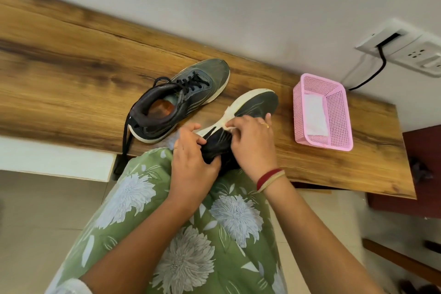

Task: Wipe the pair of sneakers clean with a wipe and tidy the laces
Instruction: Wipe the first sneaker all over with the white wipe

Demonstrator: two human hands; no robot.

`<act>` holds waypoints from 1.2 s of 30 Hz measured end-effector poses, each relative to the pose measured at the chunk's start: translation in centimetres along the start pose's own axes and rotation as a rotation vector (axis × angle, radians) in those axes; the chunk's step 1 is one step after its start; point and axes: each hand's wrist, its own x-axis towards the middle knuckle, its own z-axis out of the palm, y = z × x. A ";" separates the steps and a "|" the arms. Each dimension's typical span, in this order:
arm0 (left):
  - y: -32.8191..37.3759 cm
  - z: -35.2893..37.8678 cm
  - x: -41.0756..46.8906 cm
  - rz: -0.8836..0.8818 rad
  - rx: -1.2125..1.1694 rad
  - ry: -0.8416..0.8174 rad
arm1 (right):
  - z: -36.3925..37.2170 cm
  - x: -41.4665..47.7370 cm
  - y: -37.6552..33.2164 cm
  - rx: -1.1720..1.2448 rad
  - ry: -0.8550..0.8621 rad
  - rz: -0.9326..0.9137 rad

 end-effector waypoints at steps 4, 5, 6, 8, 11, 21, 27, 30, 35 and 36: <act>-0.2 0.2 0.4 0.001 0.013 0.011 | 0.0 -1.9 -1.2 0.071 -0.098 -0.062; -0.2 0.2 0.3 0.013 0.027 0.008 | -0.3 -2.0 -1.3 0.113 -0.139 -0.081; -0.2 0.3 0.1 0.018 0.035 0.004 | -0.7 -2.1 -1.3 0.179 -0.194 -0.106; -0.1 0.3 -0.1 0.009 0.024 -0.007 | -1.5 -2.3 -0.9 0.238 -0.240 -0.128; -0.3 0.0 0.1 0.028 0.028 -0.014 | -2.4 -0.7 0.1 0.207 0.059 0.029; -0.1 0.1 0.4 0.017 0.008 0.006 | 1.3 -3.3 -1.5 0.094 -0.013 -0.076; 0.0 0.0 0.6 0.028 0.060 0.019 | -1.0 -1.2 0.3 0.349 0.060 0.050; 0.2 0.2 0.2 0.046 0.080 0.029 | -0.2 -0.3 0.6 0.166 0.114 0.094; 0.3 0.2 0.5 0.006 0.068 0.067 | 1.8 -3.6 -1.6 0.044 0.119 -0.046; 0.4 0.2 0.5 0.011 0.062 0.063 | 1.7 -4.0 -1.7 0.118 0.099 -0.072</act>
